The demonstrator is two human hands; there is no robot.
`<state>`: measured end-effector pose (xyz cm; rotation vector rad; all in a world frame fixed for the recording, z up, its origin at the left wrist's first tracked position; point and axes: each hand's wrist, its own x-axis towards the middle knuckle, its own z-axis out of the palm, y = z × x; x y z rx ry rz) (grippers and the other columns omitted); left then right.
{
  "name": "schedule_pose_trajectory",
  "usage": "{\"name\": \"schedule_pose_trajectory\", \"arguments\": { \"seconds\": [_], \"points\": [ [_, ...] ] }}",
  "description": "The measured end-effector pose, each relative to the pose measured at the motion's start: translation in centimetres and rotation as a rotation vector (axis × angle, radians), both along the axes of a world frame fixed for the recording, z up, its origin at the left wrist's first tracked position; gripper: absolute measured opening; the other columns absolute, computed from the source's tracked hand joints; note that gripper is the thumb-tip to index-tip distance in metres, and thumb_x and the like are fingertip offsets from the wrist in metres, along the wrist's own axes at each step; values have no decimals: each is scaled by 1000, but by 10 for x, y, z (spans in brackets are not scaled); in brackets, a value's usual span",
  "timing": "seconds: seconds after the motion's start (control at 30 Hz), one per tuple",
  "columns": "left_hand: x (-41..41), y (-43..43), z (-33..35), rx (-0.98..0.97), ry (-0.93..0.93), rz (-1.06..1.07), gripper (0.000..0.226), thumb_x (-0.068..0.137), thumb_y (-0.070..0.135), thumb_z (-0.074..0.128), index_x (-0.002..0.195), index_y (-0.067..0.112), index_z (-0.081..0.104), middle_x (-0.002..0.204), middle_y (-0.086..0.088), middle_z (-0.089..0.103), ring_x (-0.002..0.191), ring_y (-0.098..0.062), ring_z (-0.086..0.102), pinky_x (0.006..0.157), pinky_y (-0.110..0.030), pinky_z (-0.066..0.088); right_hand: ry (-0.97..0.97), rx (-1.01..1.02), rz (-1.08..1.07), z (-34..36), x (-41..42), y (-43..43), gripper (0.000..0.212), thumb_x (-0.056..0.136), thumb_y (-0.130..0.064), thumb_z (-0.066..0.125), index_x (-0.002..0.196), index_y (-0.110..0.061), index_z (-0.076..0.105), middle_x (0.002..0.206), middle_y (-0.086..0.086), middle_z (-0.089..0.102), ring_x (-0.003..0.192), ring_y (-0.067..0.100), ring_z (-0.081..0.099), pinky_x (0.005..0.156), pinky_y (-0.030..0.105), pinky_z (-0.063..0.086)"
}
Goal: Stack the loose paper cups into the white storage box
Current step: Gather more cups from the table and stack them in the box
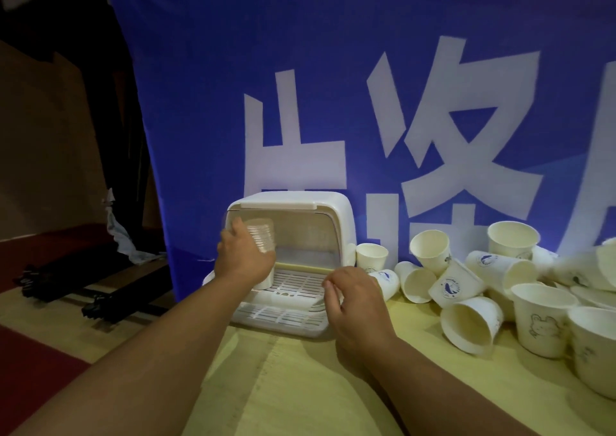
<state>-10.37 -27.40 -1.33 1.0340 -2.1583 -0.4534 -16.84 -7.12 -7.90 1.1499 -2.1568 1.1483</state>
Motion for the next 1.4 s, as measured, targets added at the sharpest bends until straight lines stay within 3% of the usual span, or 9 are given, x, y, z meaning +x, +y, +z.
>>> {"name": "schedule_pose_trajectory", "arguments": {
  "seconds": [0.17,0.33,0.53,0.7,0.9,1.0,1.1,1.23,1.4],
  "points": [
    [18,43,0,-77,92,-126,34,90,24,68,112,28,43,116,0,53,91,-22,55,69,-37,46,-99,44,-149,8,11,27,14,101,-33,53,99,-30,66,94,-13,62,88,9,56,84,27,54],
    [16,93,-10,10,60,-308,21,91,21,64,98,31,47,88,2,59,77,-20,60,68,-38,56,-77,131,-390,7,6,72,20,99,-34,52,86,-25,64,81,-8,59,73,12,54,74,32,54],
    [-5,152,-35,130,266,-514,19,85,6,59,89,24,55,74,4,53,69,-18,51,59,-30,41,70,334,-657,-4,-14,118,17,88,-33,57,96,-28,71,107,-3,51,100,20,43,86,37,39],
    [-39,181,-65,301,172,-574,22,98,10,55,108,27,64,106,8,61,93,-18,61,65,-23,44,-29,375,-671,-4,-16,131,30,85,-34,56,113,-33,66,145,0,34,132,27,25,105,43,20],
    [-74,183,-76,559,76,-627,48,98,6,48,139,28,60,134,-12,61,99,-24,64,62,-24,46,-84,459,-662,-10,-23,135,44,84,-49,54,123,-31,59,153,3,27,142,29,17,110,48,17],
    [-85,177,-81,611,83,-589,49,98,10,47,143,29,55,139,-17,60,120,-35,63,89,-39,56,-120,481,-669,-12,-27,138,55,84,-50,57,136,-32,49,154,3,29,141,29,22,109,48,21],
    [-84,174,-84,578,129,-538,43,96,12,50,135,30,59,132,-16,63,113,-34,67,93,-48,59,-148,473,-697,-10,-28,141,56,83,-47,60,135,-33,46,150,0,33,135,27,30,105,46,27],
    [-62,182,-73,469,179,-511,22,93,10,58,105,29,61,107,-8,68,81,-26,70,60,-39,61,-135,401,-750,-3,-26,141,51,83,-38,57,132,-25,49,134,-2,44,123,24,41,98,43,34],
    [-37,184,-53,78,51,-478,23,92,33,64,102,33,42,100,7,62,85,-21,62,64,-34,48,-112,251,-779,0,-24,145,54,84,-54,58,131,-27,53,127,-5,53,119,21,48,96,41,36]
  ]
}}
